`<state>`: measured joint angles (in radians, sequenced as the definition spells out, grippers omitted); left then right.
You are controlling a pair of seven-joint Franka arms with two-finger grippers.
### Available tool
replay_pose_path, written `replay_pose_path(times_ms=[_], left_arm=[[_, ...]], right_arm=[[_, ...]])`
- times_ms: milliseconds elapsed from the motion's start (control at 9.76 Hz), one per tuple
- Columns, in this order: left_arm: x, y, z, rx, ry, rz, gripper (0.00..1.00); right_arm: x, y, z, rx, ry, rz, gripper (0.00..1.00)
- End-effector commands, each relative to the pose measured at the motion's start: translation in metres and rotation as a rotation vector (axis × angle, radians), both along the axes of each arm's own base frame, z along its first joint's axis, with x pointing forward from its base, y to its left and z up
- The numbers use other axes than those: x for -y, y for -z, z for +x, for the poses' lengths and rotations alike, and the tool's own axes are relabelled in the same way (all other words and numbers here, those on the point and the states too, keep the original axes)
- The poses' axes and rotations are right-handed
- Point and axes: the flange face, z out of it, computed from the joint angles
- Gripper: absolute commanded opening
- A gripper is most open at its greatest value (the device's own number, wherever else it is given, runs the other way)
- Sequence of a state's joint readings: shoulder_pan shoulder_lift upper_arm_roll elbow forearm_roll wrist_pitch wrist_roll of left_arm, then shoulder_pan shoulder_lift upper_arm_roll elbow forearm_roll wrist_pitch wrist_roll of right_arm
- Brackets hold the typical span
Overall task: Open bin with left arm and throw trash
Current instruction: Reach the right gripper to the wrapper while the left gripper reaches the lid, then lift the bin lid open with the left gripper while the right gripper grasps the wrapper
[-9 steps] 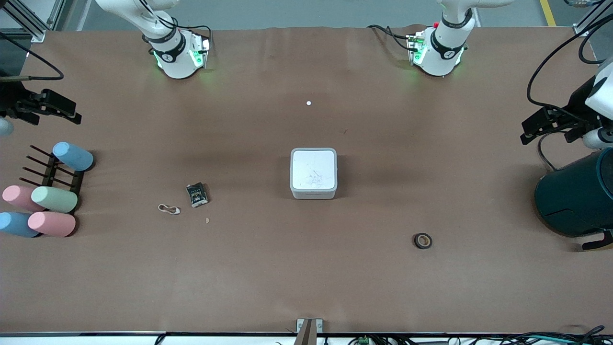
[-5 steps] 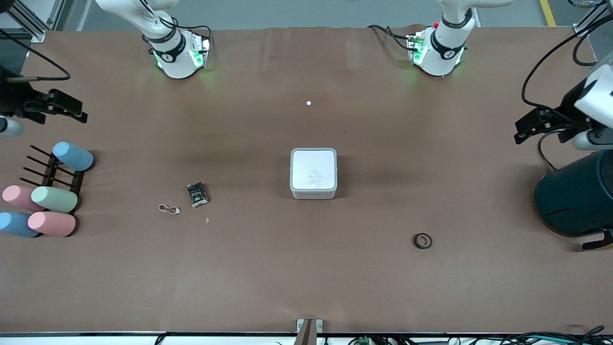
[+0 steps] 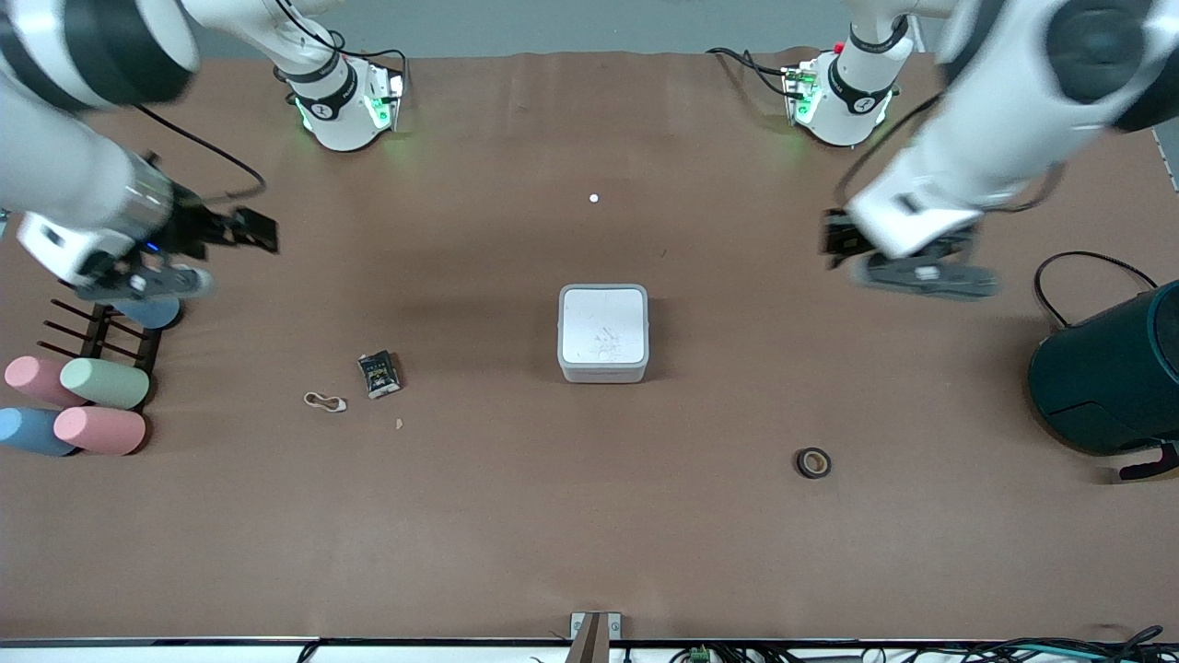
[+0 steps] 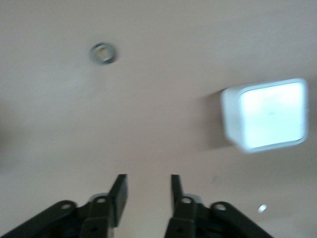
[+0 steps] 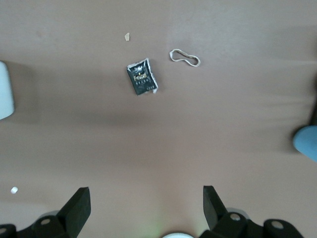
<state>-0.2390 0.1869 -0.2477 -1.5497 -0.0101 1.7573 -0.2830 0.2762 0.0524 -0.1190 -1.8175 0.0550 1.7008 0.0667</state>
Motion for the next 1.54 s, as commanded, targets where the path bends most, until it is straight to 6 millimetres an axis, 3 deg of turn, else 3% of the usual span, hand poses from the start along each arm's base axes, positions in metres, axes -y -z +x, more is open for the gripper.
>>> replay_pose_path(times_ms=[0, 205, 410, 717, 1127, 1434], left_arm=[[0.077, 0.101, 0.04, -0.006, -0.003, -0.079, 0.0], [0.127, 0.169, 0.044, -0.045, -0.011, -0.097, 0.0], [0.15, 0.19, 0.042, -0.003, -0.023, -0.141, 0.0], [0.183, 0.217, 0.027, 0.0, -0.053, -0.176, 0.0], [0.199, 0.225, 0.016, -0.006, -0.065, -0.188, 0.0], [0.2, 0.24, 0.015, -0.011, -0.069, -0.187, 0.0]], right_arm=[[-0.017, 0.111, -0.02, 0.056, -0.015, 0.002, 1.0], [-0.034, 0.184, -0.008, 0.098, -0.033, -0.011, 1.0], [-0.06, 0.241, 0.001, 0.179, -0.071, -0.014, 1.0], [-0.067, 0.256, 0.006, 0.229, -0.095, -0.012, 1.0], [-0.057, 0.27, 0.019, 0.257, -0.116, -0.027, 1.0], [-0.047, 0.282, 0.024, 0.249, -0.13, -0.052, 1.0]])
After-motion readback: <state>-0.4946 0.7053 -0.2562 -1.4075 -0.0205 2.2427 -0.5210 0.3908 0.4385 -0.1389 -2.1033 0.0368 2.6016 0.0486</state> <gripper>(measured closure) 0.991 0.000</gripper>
